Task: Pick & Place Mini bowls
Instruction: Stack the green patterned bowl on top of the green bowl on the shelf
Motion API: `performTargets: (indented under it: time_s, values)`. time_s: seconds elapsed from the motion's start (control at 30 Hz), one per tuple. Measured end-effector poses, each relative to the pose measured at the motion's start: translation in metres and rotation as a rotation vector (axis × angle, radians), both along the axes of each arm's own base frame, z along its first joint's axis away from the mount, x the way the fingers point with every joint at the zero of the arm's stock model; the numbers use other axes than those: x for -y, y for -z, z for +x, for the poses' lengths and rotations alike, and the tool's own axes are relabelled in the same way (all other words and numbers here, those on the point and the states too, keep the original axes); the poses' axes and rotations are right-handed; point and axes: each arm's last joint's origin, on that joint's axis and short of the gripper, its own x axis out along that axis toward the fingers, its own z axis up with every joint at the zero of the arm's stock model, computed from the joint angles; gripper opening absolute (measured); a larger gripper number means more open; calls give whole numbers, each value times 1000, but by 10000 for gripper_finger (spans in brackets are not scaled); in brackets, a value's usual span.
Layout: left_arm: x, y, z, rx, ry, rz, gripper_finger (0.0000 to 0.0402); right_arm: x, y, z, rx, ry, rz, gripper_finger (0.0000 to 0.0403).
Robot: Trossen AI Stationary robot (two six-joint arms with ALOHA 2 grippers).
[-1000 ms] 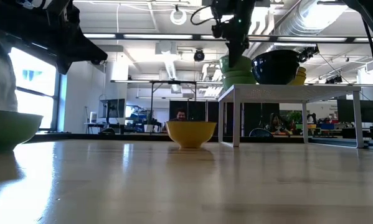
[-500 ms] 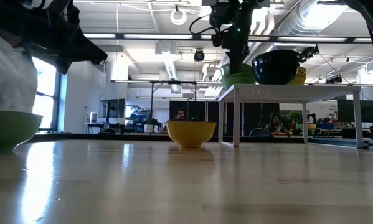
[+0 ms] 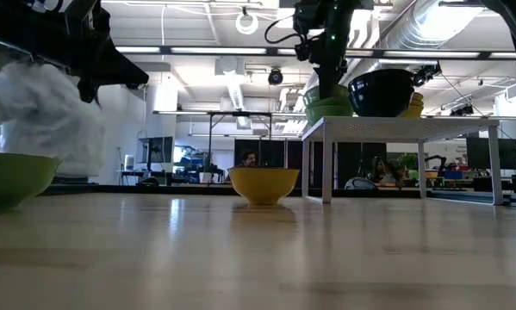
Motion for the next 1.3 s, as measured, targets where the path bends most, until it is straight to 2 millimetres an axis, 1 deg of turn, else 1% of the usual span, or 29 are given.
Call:
performTargets:
  time_s: [0.1, 0.23, 0.43, 0.53, 0.63, 0.77, 0.83, 0.93, 1.03, 1.13, 1.2, 1.3]
  values:
    - [0, -1, 0, 7, 10, -3, 0, -3, -7, -4, 22, 1, -4, 139]
    - [0, -1, 0, 7, 10, -3, 0, -9, -19, -12, 93, -13, 30, 138]
    - [0, -1, 0, 7, 11, -3, 0, -4, -23, -19, 169, 17, 102, 123]
    - [0, -1, 0, 7, 10, -3, 0, -2, -23, -20, 199, 11, 126, 102]
    - [0, -1, 0, 5, 10, -4, 0, -3, -29, -21, 227, 1, 104, 69]
    - [1, 1, 1, 5, 9, -40, 0, -10, -48, -27, 330, -34, 65, 13]
    - [1, 2, 4, -2, 26, -54, 0, -13, -56, -27, 415, -64, 77, 6]
    - [2, 4, 5, -20, 47, -59, 0, -24, -63, -17, 500, -143, 92, 13]
    - [3, 5, 4, -35, 62, -64, 0, -40, -64, -5, 539, -226, 127, 3]
    - [2, 1, 0, -115, 60, -63, 0, -55, -58, 14, 613, -303, 137, 4]
    - [1, -6, -4, -174, 51, -71, 0, -66, -49, 27, 671, -346, 159, 2]
    - [1, -13, -12, -285, 51, -95, 0, -84, -36, 40, 770, -397, 185, 2]
